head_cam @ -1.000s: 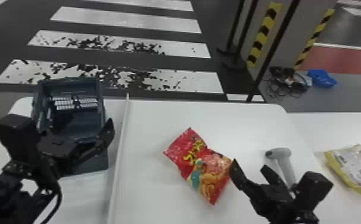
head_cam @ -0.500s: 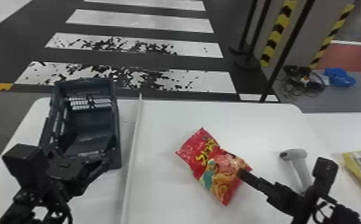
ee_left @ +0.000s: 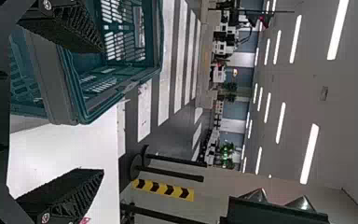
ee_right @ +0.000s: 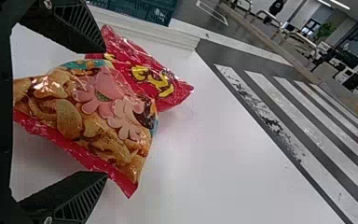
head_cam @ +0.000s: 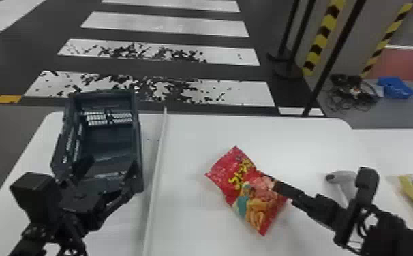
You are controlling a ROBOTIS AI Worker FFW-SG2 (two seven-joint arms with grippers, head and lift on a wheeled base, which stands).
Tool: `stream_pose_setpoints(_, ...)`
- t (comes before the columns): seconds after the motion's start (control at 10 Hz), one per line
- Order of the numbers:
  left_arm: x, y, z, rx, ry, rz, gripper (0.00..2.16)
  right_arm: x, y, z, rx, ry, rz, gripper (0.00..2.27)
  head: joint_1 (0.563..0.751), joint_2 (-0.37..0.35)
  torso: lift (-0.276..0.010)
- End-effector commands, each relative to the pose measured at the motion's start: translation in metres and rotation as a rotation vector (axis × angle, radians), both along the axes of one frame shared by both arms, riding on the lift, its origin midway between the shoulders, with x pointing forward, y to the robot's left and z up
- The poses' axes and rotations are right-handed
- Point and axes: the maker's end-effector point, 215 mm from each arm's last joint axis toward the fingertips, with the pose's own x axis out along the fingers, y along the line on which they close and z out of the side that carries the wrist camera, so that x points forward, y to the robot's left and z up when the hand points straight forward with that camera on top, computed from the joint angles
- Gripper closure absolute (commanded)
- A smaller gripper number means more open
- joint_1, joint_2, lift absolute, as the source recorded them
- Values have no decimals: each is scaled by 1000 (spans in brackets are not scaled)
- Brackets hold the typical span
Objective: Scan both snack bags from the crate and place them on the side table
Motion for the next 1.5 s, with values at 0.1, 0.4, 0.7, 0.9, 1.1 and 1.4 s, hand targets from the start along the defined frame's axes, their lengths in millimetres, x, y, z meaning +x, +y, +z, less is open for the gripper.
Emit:
stream_pose_setpoints(0.1,1,-1,-3,2,6,-2,83,12,-18,-15,-21,36,-6,56,695,-108,-95)
stream_pose_setpoints(0.4,3,-5,-11,5,21,-13,83,14,-29,-30,-26,69,-16,56,695,-133,-95)
stream_pose_setpoints(0.7,3,-5,-14,8,25,-15,83,23,-19,-40,-29,95,11,56,695,-137,-95)
stream_pose_setpoints(0.9,3,-4,-17,13,30,-14,83,29,-10,-42,-22,99,32,56,695,-125,-95)
stream_pose_setpoints(1.1,3,-7,-18,15,32,-23,83,32,-9,-45,-12,110,34,289,695,-116,-95)
stream_pose_setpoints(1.4,5,-7,-23,19,39,-24,83,31,-13,-49,-8,124,25,2186,695,-117,-95)
